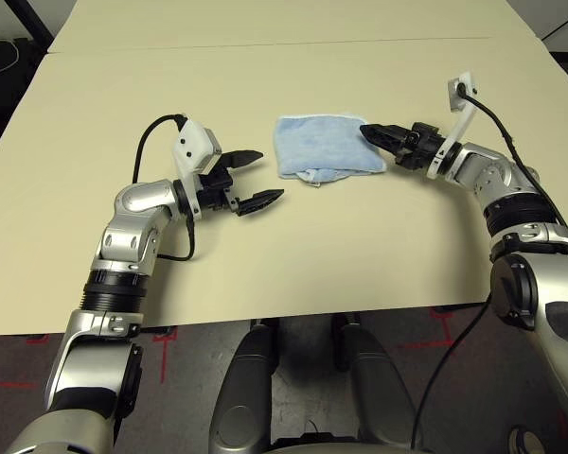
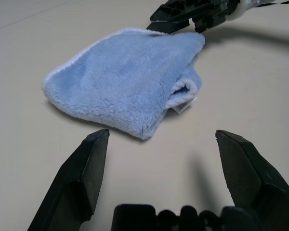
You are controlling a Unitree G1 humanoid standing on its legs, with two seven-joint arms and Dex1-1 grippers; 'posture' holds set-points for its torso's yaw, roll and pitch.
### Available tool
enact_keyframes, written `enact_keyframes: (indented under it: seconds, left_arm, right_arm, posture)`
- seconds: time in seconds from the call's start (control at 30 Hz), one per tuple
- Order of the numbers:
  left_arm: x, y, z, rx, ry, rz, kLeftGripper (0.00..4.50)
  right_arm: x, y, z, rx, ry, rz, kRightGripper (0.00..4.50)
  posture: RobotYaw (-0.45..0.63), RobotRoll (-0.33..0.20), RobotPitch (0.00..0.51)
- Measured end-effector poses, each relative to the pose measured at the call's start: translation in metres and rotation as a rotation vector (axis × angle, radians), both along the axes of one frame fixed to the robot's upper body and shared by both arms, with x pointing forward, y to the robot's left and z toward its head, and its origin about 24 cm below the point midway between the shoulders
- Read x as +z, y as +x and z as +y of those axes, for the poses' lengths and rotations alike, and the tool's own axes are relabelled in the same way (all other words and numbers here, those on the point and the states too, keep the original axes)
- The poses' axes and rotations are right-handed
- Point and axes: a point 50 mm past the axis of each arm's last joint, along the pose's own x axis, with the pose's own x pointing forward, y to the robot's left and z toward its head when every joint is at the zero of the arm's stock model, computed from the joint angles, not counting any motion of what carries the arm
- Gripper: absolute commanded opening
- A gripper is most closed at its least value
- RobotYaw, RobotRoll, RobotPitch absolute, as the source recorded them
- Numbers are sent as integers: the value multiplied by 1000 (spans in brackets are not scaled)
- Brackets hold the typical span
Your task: Fold the towel and set it aside.
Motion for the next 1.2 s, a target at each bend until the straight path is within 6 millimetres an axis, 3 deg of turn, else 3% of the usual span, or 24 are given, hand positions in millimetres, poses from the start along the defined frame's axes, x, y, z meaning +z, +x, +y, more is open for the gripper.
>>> enact_keyframes:
  seconds: [0.7, 0.8, 1.13, 1.2]
  left_arm:
    - [2, -3, -4, -33, -10, 16, 4500]
    - [2, -3, -4, -33, -10, 16, 4500]
    - [6, -4, -7, -49, -5, 0, 4500]
    - [6, -4, -7, -51, -5, 3, 4500]
  right_arm:
    - [5, 4, 24, 52, 50, 135, 4449]
    - [7, 4, 25, 55, 48, 137, 3869]
    - [6, 4, 24, 56, 41, 141, 77]
    - [7, 4, 23, 54, 41, 141, 34]
  posture:
    - [103, 0, 271]
    - [103, 0, 267]
    - [90, 0, 258]
    - [88, 0, 256]
